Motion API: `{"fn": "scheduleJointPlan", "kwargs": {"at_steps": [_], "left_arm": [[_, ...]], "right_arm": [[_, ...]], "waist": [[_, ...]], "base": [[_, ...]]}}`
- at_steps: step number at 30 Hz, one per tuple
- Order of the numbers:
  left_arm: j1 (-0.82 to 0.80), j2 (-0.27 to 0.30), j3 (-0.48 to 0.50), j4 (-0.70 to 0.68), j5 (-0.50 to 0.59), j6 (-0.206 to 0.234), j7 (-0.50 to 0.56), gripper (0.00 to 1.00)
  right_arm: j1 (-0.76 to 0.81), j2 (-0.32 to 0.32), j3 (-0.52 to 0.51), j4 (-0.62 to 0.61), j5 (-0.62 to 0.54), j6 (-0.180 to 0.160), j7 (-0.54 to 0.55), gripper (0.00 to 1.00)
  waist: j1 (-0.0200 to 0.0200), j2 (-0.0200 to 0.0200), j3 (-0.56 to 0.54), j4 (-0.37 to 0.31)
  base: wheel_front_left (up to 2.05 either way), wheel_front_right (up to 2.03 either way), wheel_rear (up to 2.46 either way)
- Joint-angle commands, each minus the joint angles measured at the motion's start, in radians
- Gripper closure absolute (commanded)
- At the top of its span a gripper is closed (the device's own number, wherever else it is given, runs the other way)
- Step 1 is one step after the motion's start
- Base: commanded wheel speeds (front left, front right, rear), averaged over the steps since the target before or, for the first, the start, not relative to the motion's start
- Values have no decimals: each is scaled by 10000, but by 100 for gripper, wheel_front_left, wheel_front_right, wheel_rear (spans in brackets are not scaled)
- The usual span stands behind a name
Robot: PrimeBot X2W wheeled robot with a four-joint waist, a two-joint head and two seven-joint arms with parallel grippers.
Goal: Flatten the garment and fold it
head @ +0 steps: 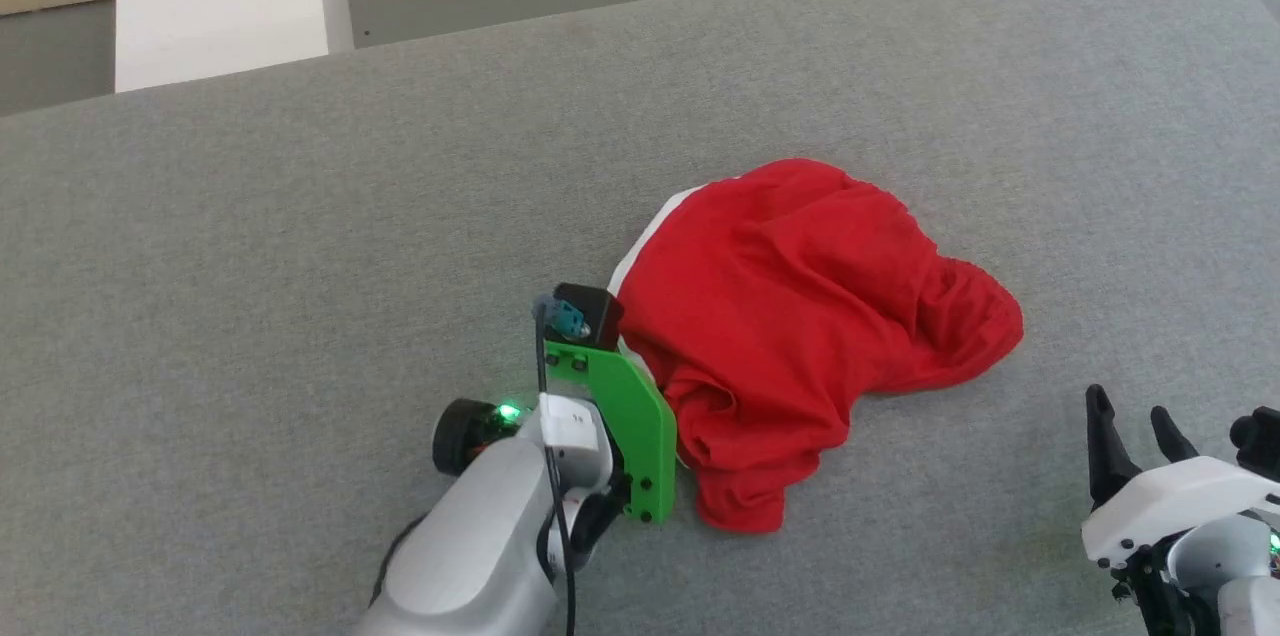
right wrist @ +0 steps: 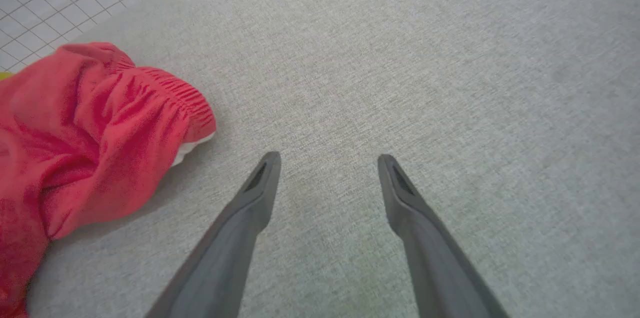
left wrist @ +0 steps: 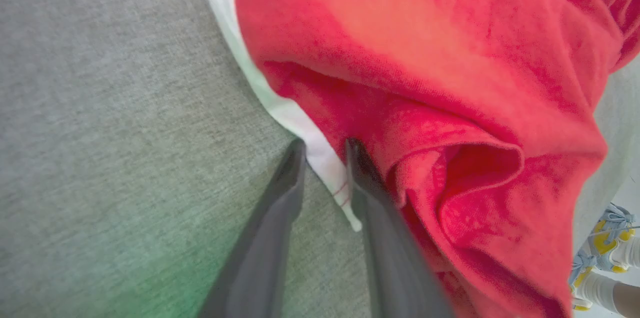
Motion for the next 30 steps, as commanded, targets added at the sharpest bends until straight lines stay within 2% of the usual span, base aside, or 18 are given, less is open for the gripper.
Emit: {"fn": "scheduleJointPlan", "kwargs": {"at_steps": [1, 5, 9, 14, 18, 22, 24, 26, 27, 28, 30], "left_arm": [[171, -51, -213, 289, -135, -115, -21, 100], [218, -55, -96, 187, -669, -120, -711, 100], [512, -19, 800, -457, -1364, 242, -1869, 100], [1222, 808, 1872, -1659, -1537, 854, -2537, 100], [1939, 1505, 2633, -2475, -1643, 1531, -2492, 100], [3017, 1991, 3087, -2836, -1901, 2237, -1854, 100], [3445, 2091, 3155, -2749, -2072, 2372, -1548, 100], [3775, 1939, 3359, -2796, -2461, 2339, -1520, 100], [3853, 1854, 3441, -2877, -2580, 2300, -1612, 67], [3931, 1717, 3556, -2998, -2762, 2244, -1725, 0], [3988, 1450, 3864, -3306, -3143, 2060, -2052, 0]], "right_arm": [[-168, 2, 48, 54, 15, -11, -72, 0], [-165, 3, 134, 145, -24, -11, -124, 0], [-182, 3, 192, 173, -118, -11, -143, 0], [-105, 3, 150, 19, -328, -11, -37, 0], [-16, 3, 123, -178, -488, -11, 120, 0], [79, 3, 189, -383, -548, -11, 276, 0], [126, 3, 256, -436, -557, -11, 345, 0], [158, 3, 358, -497, -559, -11, 423, 0], [172, 3, 384, -528, -566, -11, 437, 0], [184, 3, 414, -574, -565, -11, 457, 0], [180, 3, 478, -700, -573, -11, 505, 0]], "waist": [[0, 115, -27, 99], [0, 115, -155, 283], [0, 115, -330, 510], [0, 115, -582, 972], [0, 115, -783, 1353], [0, 115, -970, 1684], [0, 115, -1034, 1798], [0, 115, -1082, 1928], [0, 115, -1105, 1990], [0, 115, -1129, 2070], [0, 115, -1166, 2217]], "base": [[0, 0, 0], [0, 0, 0], [0, 0, 0], [0, 0, 0], [0, 0, 0], [0, 0, 0], [0, 0, 0], [0, 0, 0], [0, 0, 0], [0, 0, 0], [0, 0, 0]]}}
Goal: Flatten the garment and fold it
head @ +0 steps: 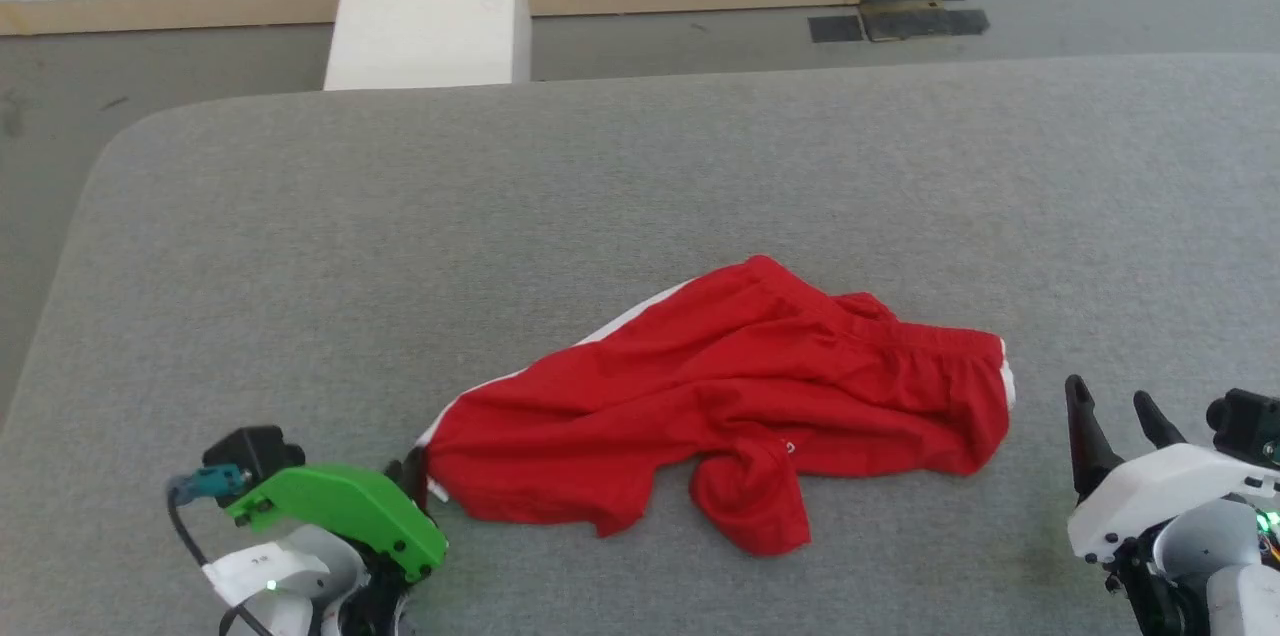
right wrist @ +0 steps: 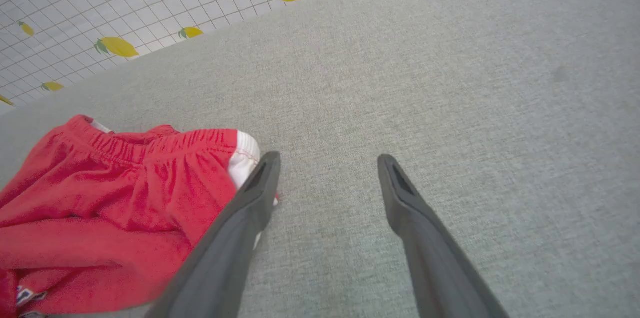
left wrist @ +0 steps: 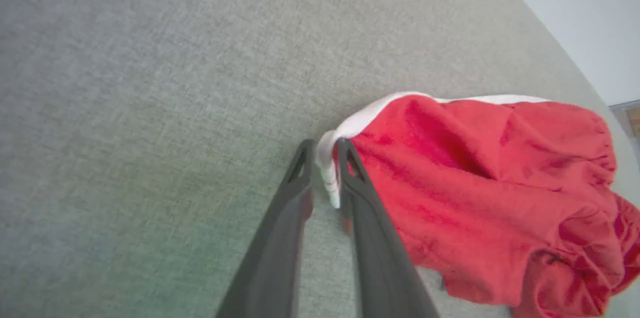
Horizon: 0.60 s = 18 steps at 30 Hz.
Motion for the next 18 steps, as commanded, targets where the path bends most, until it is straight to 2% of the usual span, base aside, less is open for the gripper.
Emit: {"fn": "scheduleJointPlan", "kwargs": {"at_steps": [1, 4, 6, 9, 11, 13, 18], "left_arm": [[98, -90, 195, -223, -154, -115, -255, 0], [150, -336, 770, -817, -468, -455, -1139, 0], [230, -295, 1097, -1045, -222, -585, -2007, 0], [430, 73, 1077, -1015, 850, -605, -3217, 0], [537, 377, 758, -907, 1935, -533, -4095, 0], [548, 405, 514, -830, 2582, -521, -4766, 0], [451, 162, -16, -684, 3589, -584, -5275, 0]], "right_arm": [[56, -1, 66, -140, -79, -11, 62, 0], [-100, -1, 212, -444, -106, -11, 230, 0], [-284, -1, 362, -643, -122, -11, 441, 0], [-691, -1, 829, -861, -38, -11, 960, 0], [-1111, -1, 1387, -933, -158, -11, 1499, 0], [-1559, -1, 1915, -869, -436, -11, 2073, 0], [-2985, -197, 3532, -162, -1163, -11, 3536, 0]], "waist": [[0, 115, -151, 270], [0, 115, -207, 442], [0, 115, -241, 528], [0, 115, -230, 611], [0, 115, -159, 680], [0, 115, -76, 752], [0, 115, 316, 923]], "base": [[0, 0, 0], [0, 0, 0], [0, 0, 0], [0, 0, 0], [0, 0, 0], [0, 0, 0], [0, 0, 0]]}}
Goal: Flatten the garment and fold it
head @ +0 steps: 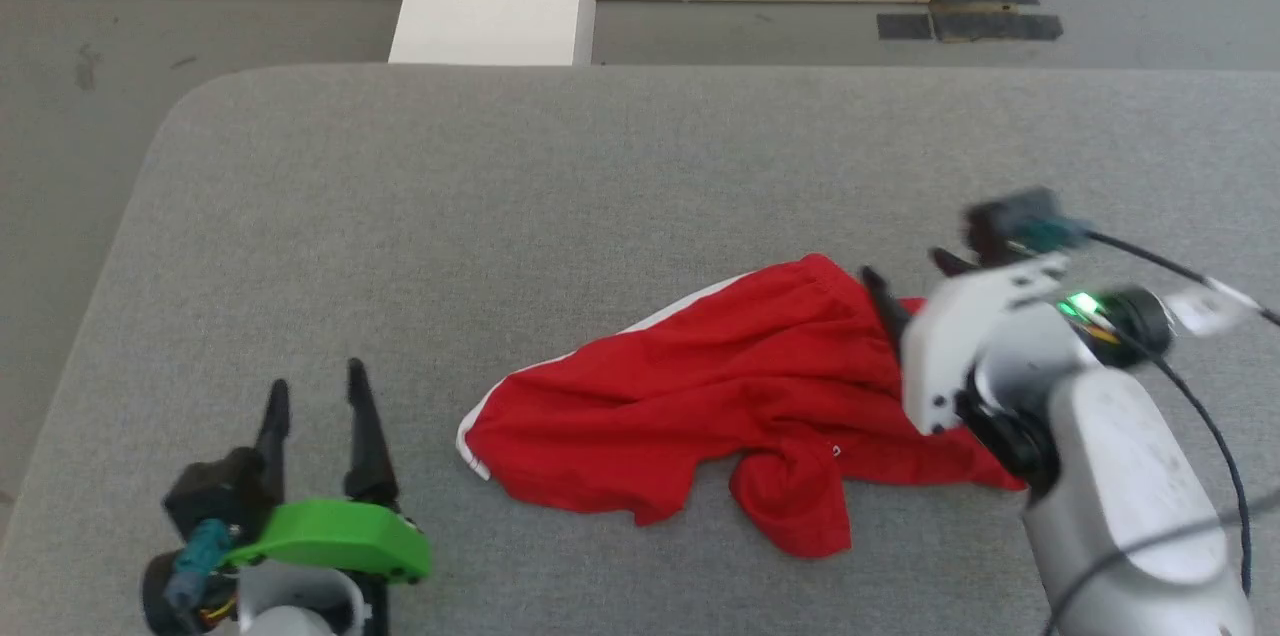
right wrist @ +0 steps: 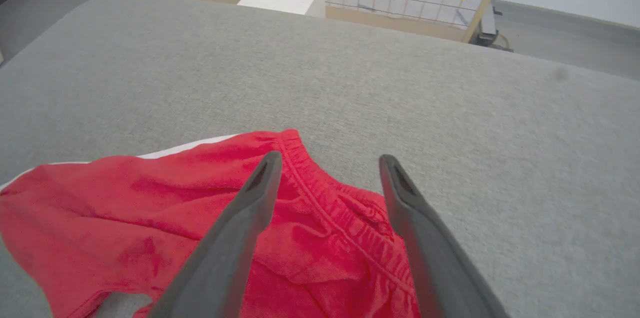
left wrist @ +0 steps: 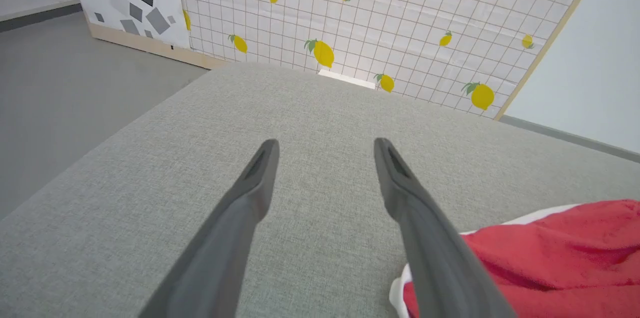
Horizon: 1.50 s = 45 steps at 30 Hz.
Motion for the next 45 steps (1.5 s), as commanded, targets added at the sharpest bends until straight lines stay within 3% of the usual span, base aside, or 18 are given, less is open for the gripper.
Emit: {"fn": "scheduleJointPlan", "kwargs": {"at_steps": [1, 11, 21, 22, 24, 29, 35, 36, 39, 40, 41, 45], "left_arm": [[-35, -153, -113, 75, 182, -81, -93, 0], [-691, -920, -545, 690, 407, -653, -164, 0], [-1027, -1309, -466, 1027, 714, -1019, -170, 0], [-1052, -1329, -442, 1056, 735, -1036, -170, 0], [-1085, -1355, -406, 1108, 761, -1074, -171, 0], [-1150, -1360, -423, 1322, 743, -1234, -159, 0], [-1536, -1189, -757, 1519, 631, -1501, 844, 0], [-2040, -1033, -1023, 1641, 604, -1647, 1877, 0], [-2674, -909, -1380, 1988, 652, -1652, 3349, 0], [-3092, -767, -1673, 2432, 793, -1505, 4698, 0], [-3299, -757, -1739, 2621, 782, -1395, 5331, 0], [-3767, -540, -2003, 3234, 1014, -998, 7031, 0]], "right_arm": [[-552, -183, 418, 344, -194, -11, 273, 0], [-2783, -823, 2255, 2760, -551, -11, 1530, 0], [-3084, -884, 3468, 4549, -219, -11, 1657, 0], [-3125, -885, 3509, 4583, -78, -11, 1633, 57], [-3236, -955, 3526, 4551, 76, -11, 1400, 100], [-3478, -1146, 2614, 4303, 793, -11, 533, 100], [-3075, -1123, 1370, 3468, 1040, -11, -151, 100], [-2655, -1078, 1308, 2975, 958, -11, -113, 100], [-2307, -949, 1256, 2566, 945, -11, -11, 100], [-2123, -861, 1268, 2336, 921, -11, 47, 100], [-2040, -820, 1278, 2222, 909, -11, 83, 100], [-1833, -697, 1355, 1864, 880, -11, 190, 100]], "waist": [[0, 115, 310, 168], [0, 115, 1129, 935], [0, 115, 1652, 1162], [0, 115, 1658, 1138], [0, 115, 1620, 1086], [0, 115, 1323, 882], [0, 115, 985, 443], [0, 115, 911, 228], [0, 115, 964, 90], [0, 115, 1008, -25], [0, 115, 1045, -84], [0, 115, 1147, -306]], "base": [[0, 0, 0], [0, 0, 0], [0, 0, 0], [0, 0, 0], [0, 0, 0], [0, 0, 0], [0, 0, 0], [0, 0, 0], [0, 0, 0], [0, 0, 0], [0, 0, 0], [0, 0, 0]]}}
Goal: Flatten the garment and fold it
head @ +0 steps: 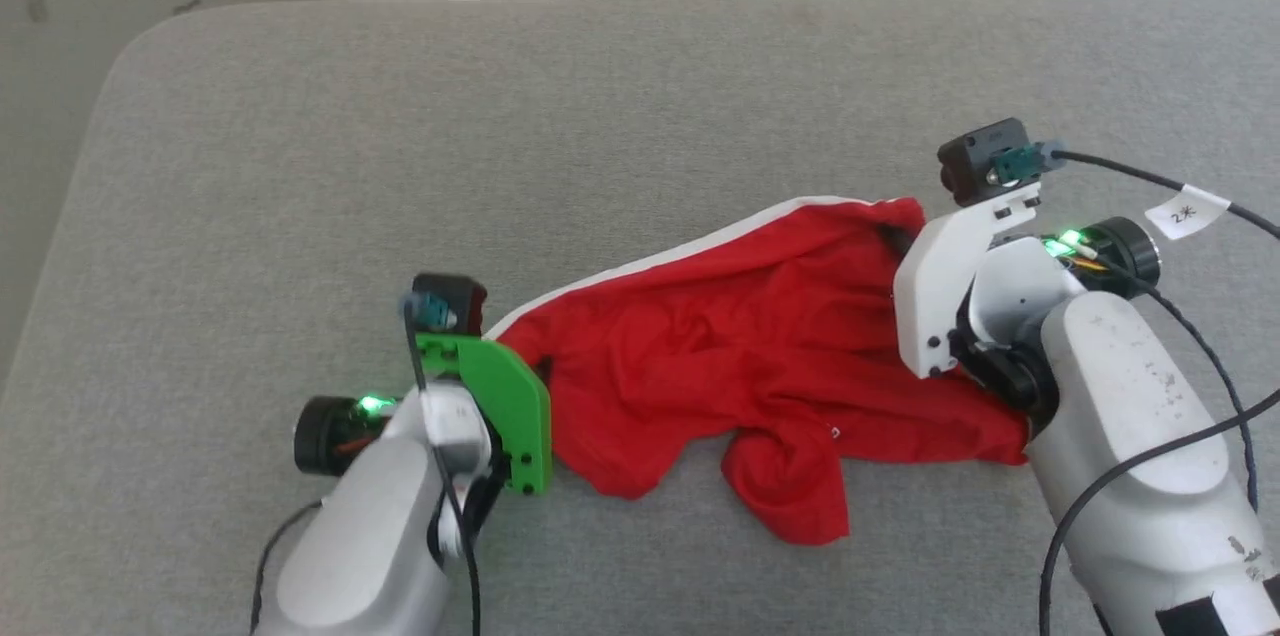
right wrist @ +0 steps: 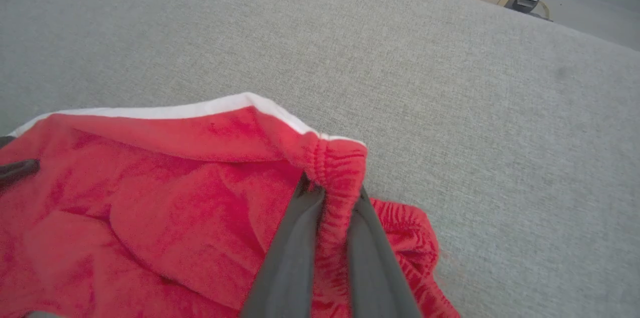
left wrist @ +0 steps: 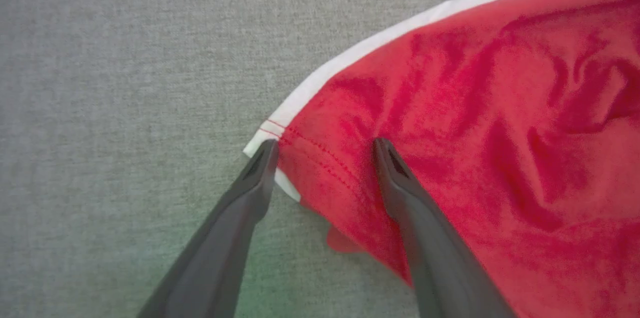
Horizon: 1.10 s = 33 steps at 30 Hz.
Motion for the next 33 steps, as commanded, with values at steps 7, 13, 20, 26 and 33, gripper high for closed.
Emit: {"fn": "scheduleJointPlan", "kwargs": {"at_steps": [7, 13, 20, 26, 33], "left_arm": [[101, 49, -49, 830, -308, 200, 1250, 100], [277, -96, 140, 615, -809, -168, 838, 100], [-21, -179, 792, -451, -1317, -415, -368, 100], [-1463, 312, 973, -1362, -1134, -756, -467, 100], [-4714, 1294, 763, -1014, 18, -1221, -249, 100]], "right_arm": [[331, 189, 219, -586, 14, -13, 89, 100], [483, 112, 231, -851, 87, -13, 125, 100], [470, -31, -8, -1209, 631, -13, 175, 100], [-575, -265, -422, -1659, 1545, -13, 571, 100], [-3323, -364, -419, -1623, 1940, -13, 806, 100]], "waist": [[0, 115, 232, -347], [0, 115, 175, -260], [0, 115, -74, -110], [0, 115, -69, -280], [0, 115, 546, -982]], "base": [[0, 0, 0], [0, 0, 0], [0, 0, 0], [0, 0, 0], [0, 0, 0]]}}
